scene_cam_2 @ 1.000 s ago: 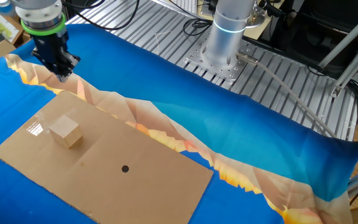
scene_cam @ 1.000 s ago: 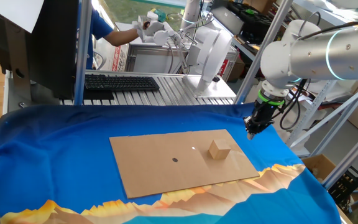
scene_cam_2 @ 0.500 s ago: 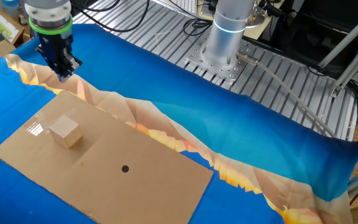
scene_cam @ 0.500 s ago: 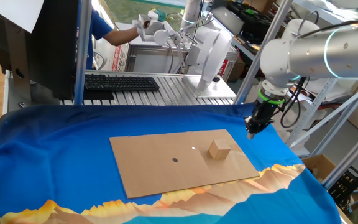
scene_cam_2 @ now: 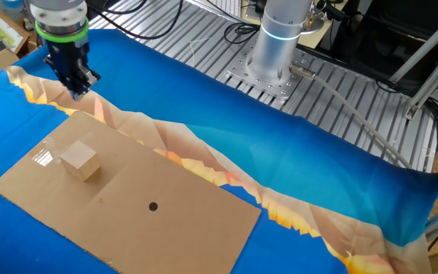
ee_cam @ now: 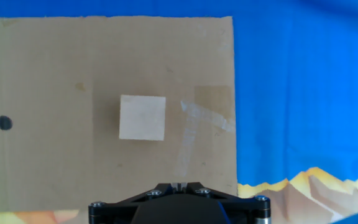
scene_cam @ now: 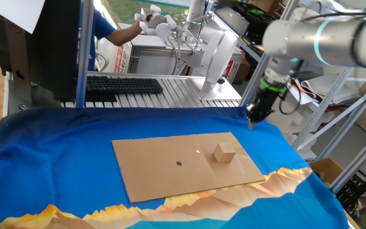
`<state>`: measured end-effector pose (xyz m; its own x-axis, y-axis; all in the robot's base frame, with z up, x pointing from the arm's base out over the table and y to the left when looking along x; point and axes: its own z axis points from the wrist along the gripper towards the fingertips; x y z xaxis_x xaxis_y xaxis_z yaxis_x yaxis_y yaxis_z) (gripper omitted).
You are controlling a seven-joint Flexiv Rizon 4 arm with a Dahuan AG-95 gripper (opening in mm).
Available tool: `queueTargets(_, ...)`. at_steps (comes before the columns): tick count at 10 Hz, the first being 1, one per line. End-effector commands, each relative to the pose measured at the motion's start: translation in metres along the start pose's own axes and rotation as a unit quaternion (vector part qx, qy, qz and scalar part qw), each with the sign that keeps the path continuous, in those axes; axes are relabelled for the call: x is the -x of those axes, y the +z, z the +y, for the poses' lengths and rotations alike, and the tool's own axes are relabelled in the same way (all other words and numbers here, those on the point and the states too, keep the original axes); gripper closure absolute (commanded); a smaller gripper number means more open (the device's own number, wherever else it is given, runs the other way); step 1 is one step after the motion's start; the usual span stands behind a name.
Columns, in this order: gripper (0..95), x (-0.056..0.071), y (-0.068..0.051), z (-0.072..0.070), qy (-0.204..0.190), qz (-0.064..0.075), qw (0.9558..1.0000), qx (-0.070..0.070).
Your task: Use the gripper to push the small block from left to right
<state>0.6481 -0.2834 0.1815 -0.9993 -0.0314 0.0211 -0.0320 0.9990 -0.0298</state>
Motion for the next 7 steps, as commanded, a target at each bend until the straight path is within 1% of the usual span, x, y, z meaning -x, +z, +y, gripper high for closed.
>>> queueTargets(1,95.0,0.001,0.012,-0.006,-0.016,-0.01,0.9998,-0.005)
queueTargets(3,95.0,0.002,0.021,-0.011,-0.033,-0.012,0.9994,-0.004)
queueTargets(6,95.0,0.004,0.028,-0.009,-0.044,-0.014,0.9989,-0.002)
queueTargets(7,95.0,0.004,0.032,-0.007,-0.047,-0.016,0.9988,-0.003)
